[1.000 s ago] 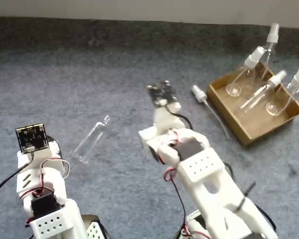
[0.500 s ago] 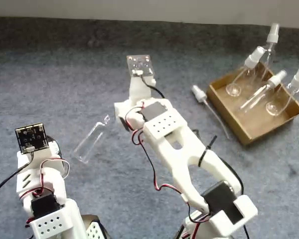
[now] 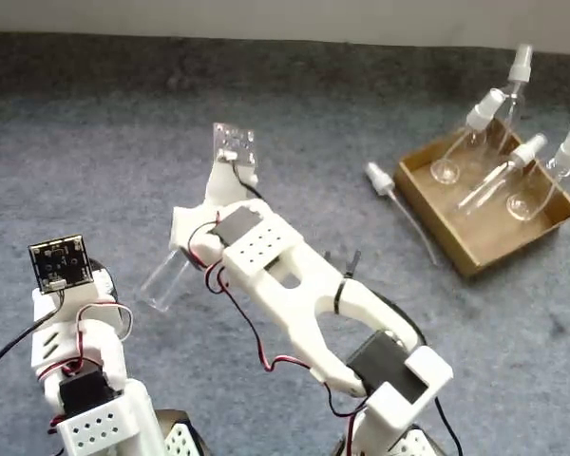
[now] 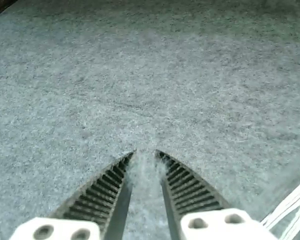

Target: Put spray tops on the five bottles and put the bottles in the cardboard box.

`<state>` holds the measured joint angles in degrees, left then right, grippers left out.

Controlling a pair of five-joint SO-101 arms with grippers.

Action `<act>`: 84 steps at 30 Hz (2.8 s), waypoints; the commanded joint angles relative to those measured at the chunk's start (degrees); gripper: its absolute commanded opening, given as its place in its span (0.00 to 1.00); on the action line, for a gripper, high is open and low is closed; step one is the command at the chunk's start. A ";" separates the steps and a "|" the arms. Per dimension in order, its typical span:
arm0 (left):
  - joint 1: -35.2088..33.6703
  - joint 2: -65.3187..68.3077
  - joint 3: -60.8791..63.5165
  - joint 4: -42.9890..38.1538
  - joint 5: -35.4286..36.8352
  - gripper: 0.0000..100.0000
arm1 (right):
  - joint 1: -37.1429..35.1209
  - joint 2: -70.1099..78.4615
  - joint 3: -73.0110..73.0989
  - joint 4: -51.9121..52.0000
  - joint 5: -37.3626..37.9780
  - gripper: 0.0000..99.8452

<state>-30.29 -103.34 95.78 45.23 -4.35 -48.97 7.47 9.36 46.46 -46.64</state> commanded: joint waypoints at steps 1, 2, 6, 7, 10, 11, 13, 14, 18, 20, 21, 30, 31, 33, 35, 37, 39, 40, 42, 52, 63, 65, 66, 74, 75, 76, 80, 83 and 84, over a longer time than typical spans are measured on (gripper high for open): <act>-0.04 -0.66 -0.84 -1.14 -0.26 0.02 | -2.68 0.57 -3.82 -1.71 -9.41 0.41; -0.04 -0.66 -0.84 -1.14 -0.26 0.02 | -3.21 1.36 -3.82 -1.71 -10.90 0.41; 0.04 -0.66 -0.75 -1.14 -0.26 0.02 | -3.91 4.88 -3.82 -4.97 -13.54 0.41; 0.04 -0.66 -0.75 -1.14 -0.26 0.02 | -3.91 5.85 -3.82 -6.02 -14.15 0.41; 0.31 -0.66 -0.66 -1.14 -0.26 0.02 | -3.82 9.27 -3.82 -8.84 -14.33 0.41; 0.92 -0.66 -0.66 -1.05 -0.35 0.02 | -3.91 10.07 -3.82 -9.63 -14.24 0.41; 2.42 -0.66 -0.31 -0.97 -0.44 0.02 | -3.91 11.30 -3.82 -10.77 -14.24 0.41; 2.86 -0.66 0.04 -1.05 -0.53 0.02 | -3.82 11.91 -3.82 -10.77 -14.24 0.41; 3.12 -0.66 0.13 -1.05 -0.53 0.02 | -3.65 13.32 -3.82 -10.68 -14.24 0.41; 3.12 -0.66 0.13 -1.05 -0.53 0.02 | -3.65 13.49 -3.82 -10.68 -14.24 0.37; 3.12 -0.66 0.13 -1.05 -0.53 0.02 | -3.65 13.49 -3.82 -10.68 -14.24 0.33; 3.12 -0.66 0.22 -1.05 -0.53 0.02 | 0.84 13.41 -3.74 -10.59 -14.15 0.03; 3.12 -0.66 0.22 -1.05 -0.53 0.02 | 1.80 13.41 -3.74 -10.59 -14.07 0.03; 3.12 -0.66 0.22 -1.05 -0.53 0.02 | 3.91 13.41 -3.56 -10.59 -10.64 0.03; 3.12 -0.66 0.22 -1.05 -0.53 0.02 | 5.76 13.41 -3.47 -10.59 -4.31 0.03; 3.12 -0.66 0.22 -1.05 -0.53 0.02 | 7.78 13.41 -3.47 -10.59 0.62 0.03; 3.12 -0.66 0.22 -1.05 -0.53 0.02 | 9.71 13.41 -3.21 -10.59 3.52 0.03; 3.12 -0.66 0.22 -1.05 -0.53 0.02 | 10.86 13.41 -3.12 -10.07 4.48 0.03; 3.12 -0.66 0.22 -1.05 -0.53 0.02 | 13.41 13.41 -3.38 -7.16 5.89 0.03; 3.12 -0.66 0.22 -1.05 -0.53 0.02 | 20.44 13.32 -3.82 3.47 16.18 0.03; 3.12 -0.66 0.22 -1.05 -0.53 0.02 | 24.48 13.32 -4.18 3.47 40.35 0.03; 3.12 -0.66 0.22 -1.05 -0.53 0.02 | 25.45 13.32 -5.49 3.65 48.09 0.03; 3.12 -0.66 0.22 -1.05 -0.53 0.02 | 25.98 13.32 -6.11 3.65 51.96 0.03; 3.12 -0.66 0.22 -1.05 -0.53 0.02 | 32.48 8.75 -6.20 3.74 73.58 0.03; 3.12 -0.66 0.22 -1.05 -0.53 0.02 | 33.01 6.90 -5.93 3.74 75.16 0.03; 3.12 -0.66 0.22 -1.05 -0.53 0.02 | 33.80 4.88 -5.49 4.00 76.40 0.03; 3.12 -0.66 0.22 -1.05 -0.53 0.02 | 35.65 -4.18 -3.82 11.30 78.07 0.03; 3.12 -0.66 0.22 -1.05 -0.53 0.02 | 35.65 -10.95 -2.59 16.40 78.07 0.03; 3.12 -0.66 0.22 -1.05 -0.53 0.02 | 35.74 -13.05 -1.71 17.45 78.07 0.03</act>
<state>-28.18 -103.34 95.78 45.23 -4.35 -14.15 3.43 6.46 60.09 30.64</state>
